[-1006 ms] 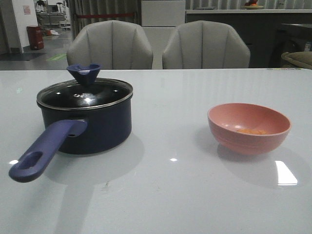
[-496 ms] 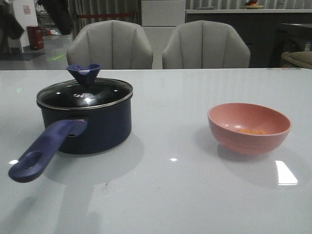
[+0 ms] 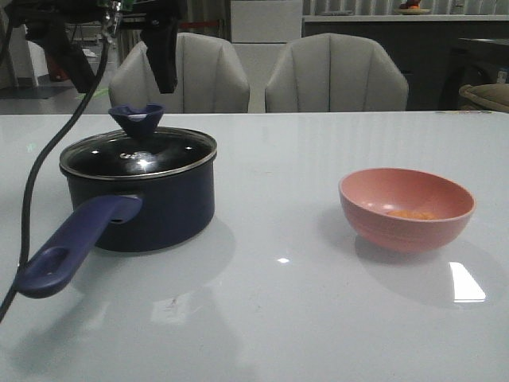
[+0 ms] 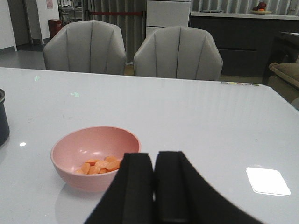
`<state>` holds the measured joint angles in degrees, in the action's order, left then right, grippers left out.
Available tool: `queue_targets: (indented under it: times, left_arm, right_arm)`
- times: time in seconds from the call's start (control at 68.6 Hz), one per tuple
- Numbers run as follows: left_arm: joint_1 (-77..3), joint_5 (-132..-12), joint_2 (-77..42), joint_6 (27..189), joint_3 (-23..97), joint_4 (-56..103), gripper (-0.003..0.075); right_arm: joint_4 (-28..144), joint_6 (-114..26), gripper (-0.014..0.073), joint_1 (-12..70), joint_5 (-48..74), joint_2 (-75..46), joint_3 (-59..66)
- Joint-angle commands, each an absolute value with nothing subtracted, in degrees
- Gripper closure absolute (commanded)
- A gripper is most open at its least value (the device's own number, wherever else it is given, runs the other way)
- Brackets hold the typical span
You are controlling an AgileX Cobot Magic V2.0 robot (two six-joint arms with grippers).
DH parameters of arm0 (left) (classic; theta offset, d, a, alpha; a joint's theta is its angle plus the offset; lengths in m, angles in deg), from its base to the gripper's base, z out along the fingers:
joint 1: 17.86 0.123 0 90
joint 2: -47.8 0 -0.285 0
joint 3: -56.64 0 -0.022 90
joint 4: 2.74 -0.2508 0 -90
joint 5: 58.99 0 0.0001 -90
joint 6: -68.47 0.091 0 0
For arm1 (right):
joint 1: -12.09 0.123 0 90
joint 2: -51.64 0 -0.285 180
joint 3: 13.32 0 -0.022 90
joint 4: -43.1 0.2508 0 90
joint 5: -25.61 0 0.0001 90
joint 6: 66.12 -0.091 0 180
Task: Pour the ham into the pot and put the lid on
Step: 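Lower the left gripper onto the purple lid knob and grasp it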
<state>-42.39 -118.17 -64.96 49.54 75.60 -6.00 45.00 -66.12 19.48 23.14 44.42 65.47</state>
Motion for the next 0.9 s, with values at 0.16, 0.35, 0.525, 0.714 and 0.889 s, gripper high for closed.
queue_targets:
  times: [0.16,0.35,0.525,0.714,0.889]
  left_arm:
    - [-42.67,-117.46,-67.03,44.74,81.04,-8.63,0.0071]
    - [-42.67,-117.91,-69.53,44.64,83.27,-8.5,0.0071]
    - [-42.32,-119.09,-70.79,43.46,83.5,-8.5,0.0072]
    - [-42.09,-119.9,-71.85,43.46,83.5,-6.88,0.0124]
    - [-42.09,-119.27,-72.13,43.46,83.5,-6.22,0.0279]
  right_arm:
    - [44.98,-65.6,0.0444,19.21,27.96,45.6,65.18]
    - [44.98,-65.6,0.0444,19.21,27.96,45.6,65.18]
    - [44.98,-65.6,0.0444,19.21,27.96,45.6,65.18]
    - [44.98,-65.6,0.0444,19.21,27.96,45.6,65.18]
    - [44.98,-65.6,0.0444,19.21,27.96,45.6,65.18]
